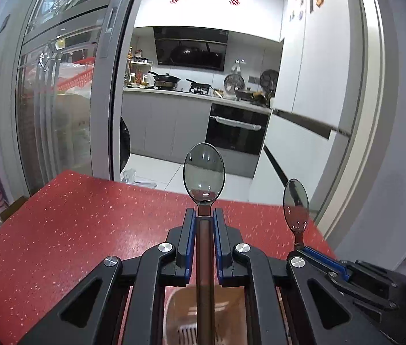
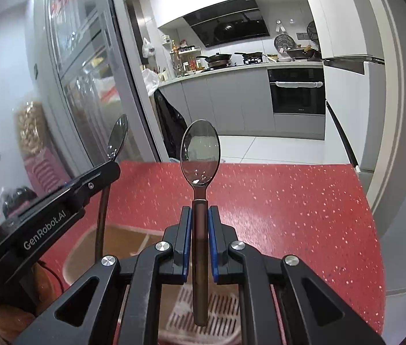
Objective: Organize utensils
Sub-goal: 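Carry the spoon to the beige caddy and open the right tool inside, then move the right tool back over the remaining spoons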
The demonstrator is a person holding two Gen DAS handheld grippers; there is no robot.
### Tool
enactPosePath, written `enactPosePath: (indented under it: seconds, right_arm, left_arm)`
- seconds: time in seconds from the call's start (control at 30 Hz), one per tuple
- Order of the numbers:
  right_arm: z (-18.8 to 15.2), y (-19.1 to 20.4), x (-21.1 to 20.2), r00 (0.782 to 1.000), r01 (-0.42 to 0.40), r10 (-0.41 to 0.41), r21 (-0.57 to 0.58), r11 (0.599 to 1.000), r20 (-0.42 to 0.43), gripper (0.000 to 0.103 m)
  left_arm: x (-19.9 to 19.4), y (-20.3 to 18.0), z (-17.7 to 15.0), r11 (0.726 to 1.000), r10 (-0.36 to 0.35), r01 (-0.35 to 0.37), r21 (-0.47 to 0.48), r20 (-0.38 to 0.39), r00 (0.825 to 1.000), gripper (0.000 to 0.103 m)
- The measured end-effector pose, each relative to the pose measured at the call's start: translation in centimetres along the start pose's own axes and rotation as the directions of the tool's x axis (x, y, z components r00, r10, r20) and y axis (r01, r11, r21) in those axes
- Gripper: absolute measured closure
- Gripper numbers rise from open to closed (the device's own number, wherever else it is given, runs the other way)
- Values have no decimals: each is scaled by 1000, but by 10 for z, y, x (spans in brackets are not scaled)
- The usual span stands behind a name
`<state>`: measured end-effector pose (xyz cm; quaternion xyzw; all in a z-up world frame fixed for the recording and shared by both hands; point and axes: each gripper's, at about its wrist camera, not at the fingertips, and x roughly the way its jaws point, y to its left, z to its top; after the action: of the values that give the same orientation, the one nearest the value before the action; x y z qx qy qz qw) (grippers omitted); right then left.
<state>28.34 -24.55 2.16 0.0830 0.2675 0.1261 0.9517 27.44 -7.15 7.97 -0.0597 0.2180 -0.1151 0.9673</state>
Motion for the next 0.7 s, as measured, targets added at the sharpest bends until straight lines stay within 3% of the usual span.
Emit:
enactPosePath:
  seconds: [0.2,0.53,0.7]
  right_arm:
    - [-7,5,-10,1000,6,-5,-40,999,17,91]
    - [-16,14,-26,1000,12,-14,-75,997,-19,90]
    - [-13,12,-41,1000,0,-1,-51,999,-16,59]
  left_arm:
    - [-8,-9,-17,997,29,-27,78,-24,999,65]
    - [-19,-5,-25,997,43,-37,70,-84,996,65]
    - [-30,3,-22,998,60,-57,36,-92,994,65]
